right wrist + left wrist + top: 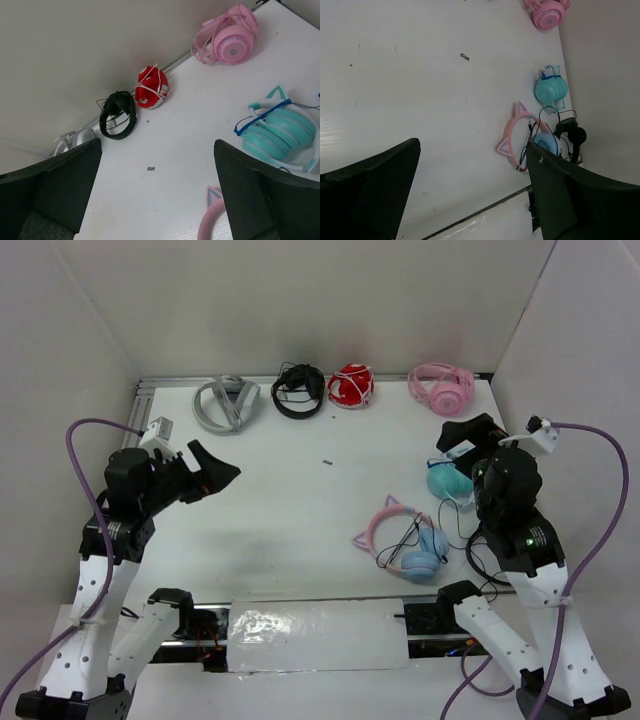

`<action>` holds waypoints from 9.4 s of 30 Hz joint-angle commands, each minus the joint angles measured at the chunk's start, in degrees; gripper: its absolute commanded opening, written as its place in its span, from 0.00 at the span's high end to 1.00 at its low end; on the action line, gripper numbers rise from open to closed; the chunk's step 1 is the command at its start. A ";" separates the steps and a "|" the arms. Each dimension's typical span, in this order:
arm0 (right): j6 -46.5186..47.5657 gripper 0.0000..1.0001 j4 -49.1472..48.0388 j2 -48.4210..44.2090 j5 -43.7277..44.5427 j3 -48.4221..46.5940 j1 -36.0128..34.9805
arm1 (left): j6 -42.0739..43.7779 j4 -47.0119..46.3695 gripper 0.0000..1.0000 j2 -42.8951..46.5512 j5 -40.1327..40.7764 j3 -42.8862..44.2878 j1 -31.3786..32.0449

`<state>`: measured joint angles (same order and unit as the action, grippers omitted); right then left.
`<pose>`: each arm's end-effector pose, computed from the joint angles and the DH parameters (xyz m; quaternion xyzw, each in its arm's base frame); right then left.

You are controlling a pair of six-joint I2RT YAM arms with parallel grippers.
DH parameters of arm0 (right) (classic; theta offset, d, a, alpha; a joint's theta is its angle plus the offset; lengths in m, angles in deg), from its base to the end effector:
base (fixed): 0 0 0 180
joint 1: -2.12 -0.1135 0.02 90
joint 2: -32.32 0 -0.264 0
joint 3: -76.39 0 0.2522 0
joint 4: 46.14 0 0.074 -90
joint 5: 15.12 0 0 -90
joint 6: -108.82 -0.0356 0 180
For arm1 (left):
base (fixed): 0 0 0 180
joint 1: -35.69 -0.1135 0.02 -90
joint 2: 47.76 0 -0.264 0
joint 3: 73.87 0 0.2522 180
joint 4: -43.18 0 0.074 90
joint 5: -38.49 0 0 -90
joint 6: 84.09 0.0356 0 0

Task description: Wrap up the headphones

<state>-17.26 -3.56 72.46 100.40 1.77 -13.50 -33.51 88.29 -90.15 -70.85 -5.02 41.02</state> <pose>0.1304 0.0205 0.4115 0.2733 0.6992 0.1286 0.6480 0.1510 -0.0259 0.3694 -0.1411 0.7943 -0.3450 0.4797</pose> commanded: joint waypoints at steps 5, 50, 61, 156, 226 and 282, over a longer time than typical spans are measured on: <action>-11.98 0.00 5.18 3.00 6.29 0.92 3.91 | 0.57 -3.40 0.01 -2.25 -2.20 0.90 -0.22; -14.99 0.00 3.53 28.84 -7.06 22.54 33.55 | 4.88 -7.01 0.01 -20.44 -11.52 2.48 -0.22; -15.69 0.31 3.44 37.38 -5.39 21.49 31.35 | 4.35 -4.46 0.01 -23.08 -6.95 4.23 -0.22; -12.92 0.00 -7.56 26.31 -17.25 -24.90 -20.42 | 8.57 -15.89 1.00 -31.71 26.27 21.46 33.53; 43.10 1.00 -43.05 28.75 -23.05 -34.64 -9.08 | 6.37 -3.49 1.00 -13.95 8.69 40.44 17.35; 30.80 1.00 -55.26 48.81 -15.93 12.95 -37.54 | 0.05 -10.08 1.00 -20.01 -14.59 34.04 11.56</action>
<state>12.73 -51.62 122.73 87.98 11.43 -46.81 -31.65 84.36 -110.59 -86.10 29.45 53.50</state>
